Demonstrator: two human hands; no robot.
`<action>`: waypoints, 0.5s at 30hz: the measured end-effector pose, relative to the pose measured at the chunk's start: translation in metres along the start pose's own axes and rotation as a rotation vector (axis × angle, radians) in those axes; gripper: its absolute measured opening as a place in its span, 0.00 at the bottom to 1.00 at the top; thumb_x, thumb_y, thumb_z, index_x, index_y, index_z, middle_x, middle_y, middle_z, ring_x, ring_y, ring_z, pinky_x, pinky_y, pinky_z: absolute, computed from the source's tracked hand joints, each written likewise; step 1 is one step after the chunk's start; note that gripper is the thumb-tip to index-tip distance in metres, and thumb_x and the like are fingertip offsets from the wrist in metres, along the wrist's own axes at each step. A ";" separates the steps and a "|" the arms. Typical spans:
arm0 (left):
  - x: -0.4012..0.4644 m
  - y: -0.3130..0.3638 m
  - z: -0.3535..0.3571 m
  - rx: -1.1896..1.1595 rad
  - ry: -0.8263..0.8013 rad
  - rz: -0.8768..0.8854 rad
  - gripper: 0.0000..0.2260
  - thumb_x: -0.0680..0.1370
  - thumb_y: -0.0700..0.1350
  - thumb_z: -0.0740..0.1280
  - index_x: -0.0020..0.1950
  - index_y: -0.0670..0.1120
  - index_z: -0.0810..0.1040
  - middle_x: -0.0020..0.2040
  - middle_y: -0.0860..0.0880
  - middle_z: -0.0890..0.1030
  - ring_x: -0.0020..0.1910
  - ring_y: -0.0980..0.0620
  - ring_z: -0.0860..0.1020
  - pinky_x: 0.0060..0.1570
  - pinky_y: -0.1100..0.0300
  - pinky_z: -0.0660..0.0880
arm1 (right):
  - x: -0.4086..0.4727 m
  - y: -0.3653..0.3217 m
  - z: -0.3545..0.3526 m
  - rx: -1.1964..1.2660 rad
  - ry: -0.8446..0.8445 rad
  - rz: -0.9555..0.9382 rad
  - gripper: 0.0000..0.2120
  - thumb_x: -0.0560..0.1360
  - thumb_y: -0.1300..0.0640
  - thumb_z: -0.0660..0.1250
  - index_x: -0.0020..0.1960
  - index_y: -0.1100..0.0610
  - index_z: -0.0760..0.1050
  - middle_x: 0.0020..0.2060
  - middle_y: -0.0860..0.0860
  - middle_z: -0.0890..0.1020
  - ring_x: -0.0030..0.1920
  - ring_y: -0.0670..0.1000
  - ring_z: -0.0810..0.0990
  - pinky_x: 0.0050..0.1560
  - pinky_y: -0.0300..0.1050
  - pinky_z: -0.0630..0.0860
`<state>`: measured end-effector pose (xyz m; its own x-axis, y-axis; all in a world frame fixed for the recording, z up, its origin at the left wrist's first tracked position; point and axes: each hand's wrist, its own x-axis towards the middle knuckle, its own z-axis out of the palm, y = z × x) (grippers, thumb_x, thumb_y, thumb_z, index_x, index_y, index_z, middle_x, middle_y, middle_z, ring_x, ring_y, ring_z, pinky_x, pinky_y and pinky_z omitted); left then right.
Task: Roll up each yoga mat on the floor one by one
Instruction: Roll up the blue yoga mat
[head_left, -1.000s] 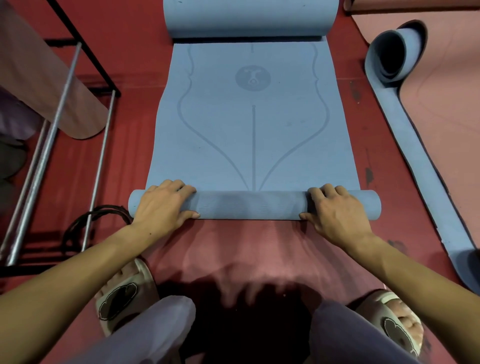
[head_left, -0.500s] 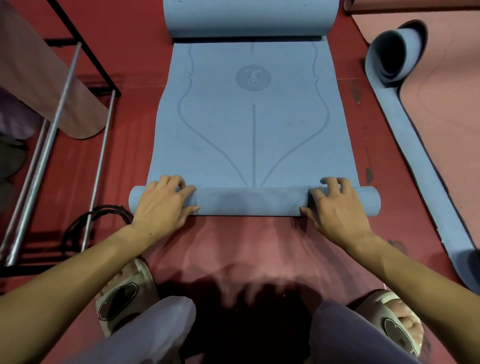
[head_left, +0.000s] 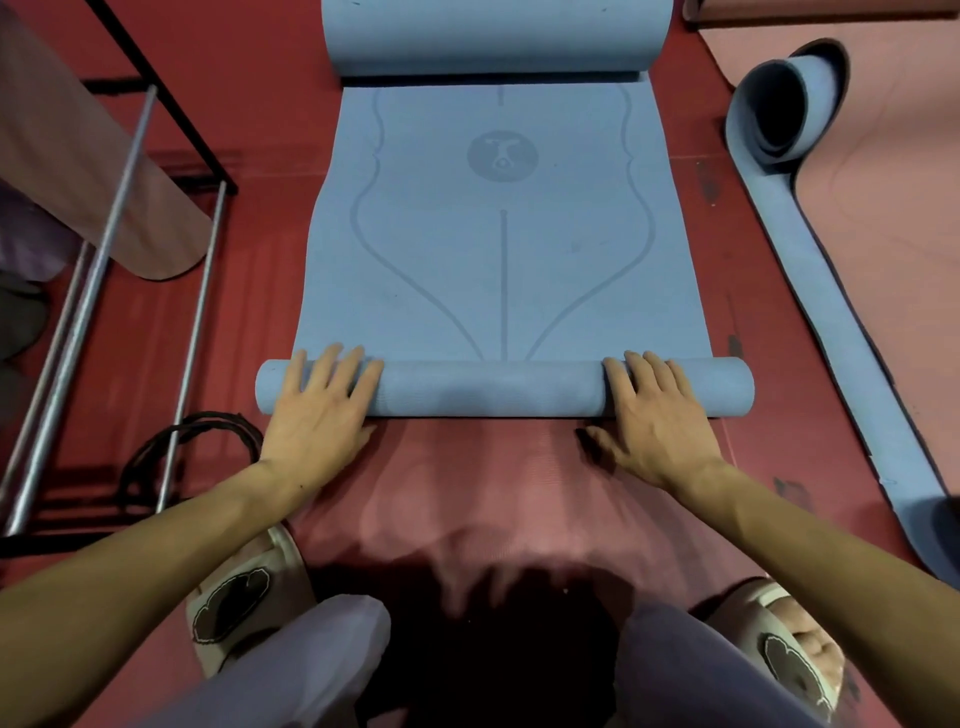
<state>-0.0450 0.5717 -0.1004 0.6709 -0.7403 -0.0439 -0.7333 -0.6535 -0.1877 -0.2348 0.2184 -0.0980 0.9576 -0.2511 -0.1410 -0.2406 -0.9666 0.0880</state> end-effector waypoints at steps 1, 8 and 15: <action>0.002 0.000 0.000 0.043 0.006 -0.012 0.33 0.74 0.50 0.75 0.77 0.43 0.69 0.75 0.37 0.70 0.73 0.33 0.68 0.74 0.33 0.57 | 0.002 0.002 0.000 0.009 -0.001 0.015 0.38 0.75 0.36 0.66 0.75 0.60 0.66 0.73 0.66 0.69 0.73 0.71 0.66 0.76 0.67 0.62; 0.013 -0.013 0.007 -0.006 -0.010 0.011 0.35 0.72 0.45 0.79 0.77 0.47 0.69 0.65 0.43 0.77 0.60 0.38 0.77 0.69 0.36 0.67 | 0.008 0.010 -0.002 0.022 0.071 0.039 0.34 0.75 0.41 0.75 0.75 0.54 0.70 0.63 0.61 0.75 0.59 0.65 0.73 0.66 0.64 0.70; 0.022 -0.025 -0.008 -0.144 -0.087 0.010 0.34 0.67 0.54 0.83 0.71 0.52 0.76 0.58 0.51 0.83 0.55 0.42 0.81 0.52 0.44 0.77 | 0.014 0.019 -0.004 0.028 0.038 0.009 0.33 0.73 0.40 0.75 0.68 0.60 0.71 0.53 0.56 0.79 0.53 0.61 0.77 0.59 0.59 0.74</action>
<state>-0.0127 0.5703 -0.0893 0.6658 -0.7346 -0.1306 -0.7441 -0.6665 -0.0449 -0.2255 0.1967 -0.0942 0.9606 -0.2583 -0.1028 -0.2531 -0.9655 0.0613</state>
